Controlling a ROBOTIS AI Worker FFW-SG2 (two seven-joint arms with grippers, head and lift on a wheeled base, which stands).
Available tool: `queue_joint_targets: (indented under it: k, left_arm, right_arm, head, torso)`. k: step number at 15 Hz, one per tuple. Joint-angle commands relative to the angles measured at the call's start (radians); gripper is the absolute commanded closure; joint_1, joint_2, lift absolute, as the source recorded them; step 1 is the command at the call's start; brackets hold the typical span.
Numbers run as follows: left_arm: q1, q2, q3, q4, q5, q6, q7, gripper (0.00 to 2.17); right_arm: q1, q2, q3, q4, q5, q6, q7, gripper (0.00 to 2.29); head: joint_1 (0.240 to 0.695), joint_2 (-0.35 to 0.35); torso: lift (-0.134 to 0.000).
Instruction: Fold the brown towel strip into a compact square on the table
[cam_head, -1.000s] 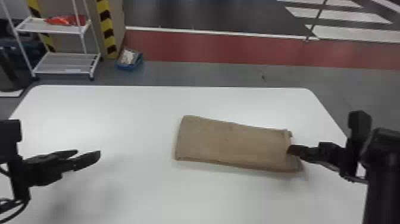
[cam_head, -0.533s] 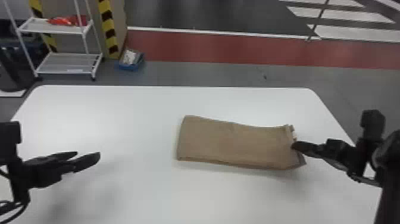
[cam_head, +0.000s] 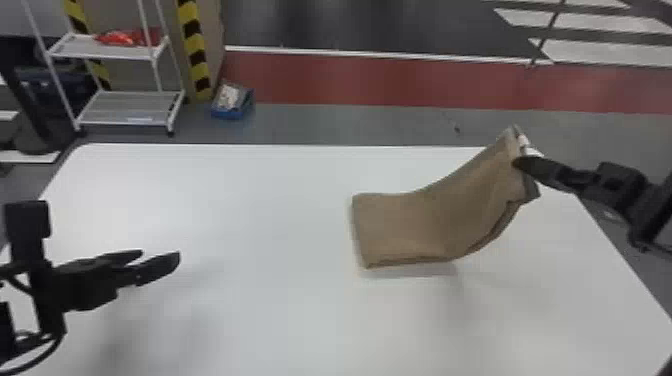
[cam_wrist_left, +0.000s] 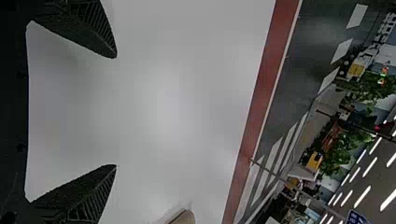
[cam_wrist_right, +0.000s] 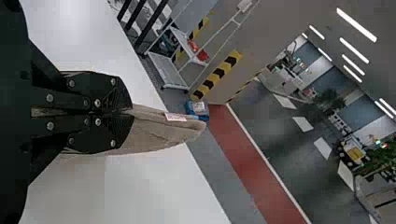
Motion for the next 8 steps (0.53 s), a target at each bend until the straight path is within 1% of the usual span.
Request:
queue_joint_targets:
  k: [1,3,5,6,8]
  left_arm:
    - [0.014,0.001,0.015,-0.011,0.001,0.001,0.000,0.04]
    - [0.025,0.003,0.024,-0.020,0.004,0.004,-0.006,0.04]
    - [0.031,0.004,0.032,-0.023,0.008,0.004,-0.008,0.04]
    - [0.034,0.004,0.032,-0.023,0.008,0.004,-0.008,0.04]
    - [0.045,0.003,0.033,-0.030,0.009,0.004,-0.014,0.04]
  right_arm:
    - [-0.009,0.002,0.073,-0.003,0.017,0.002,-0.001,1.11]
    - [0.026,0.002,0.183,0.012,0.066,0.002,-0.005,1.11]
    - [0.040,0.002,0.246,0.033,0.093,0.002,-0.014,1.11]
    - [0.053,0.002,0.284,0.038,0.115,0.002,-0.027,1.11]
    - [0.066,0.002,0.324,0.046,0.121,-0.015,-0.054,1.11]
  head:
    - [0.695,-0.073]
    - [0.695,-0.048]
    - [0.695,-0.019]
    - [0.695,0.008]
    - [0.695,0.025]
  torso:
    - [-0.124]
    - [-0.124]
    - [-0.124]
    - [-0.124]
    - [-0.124]
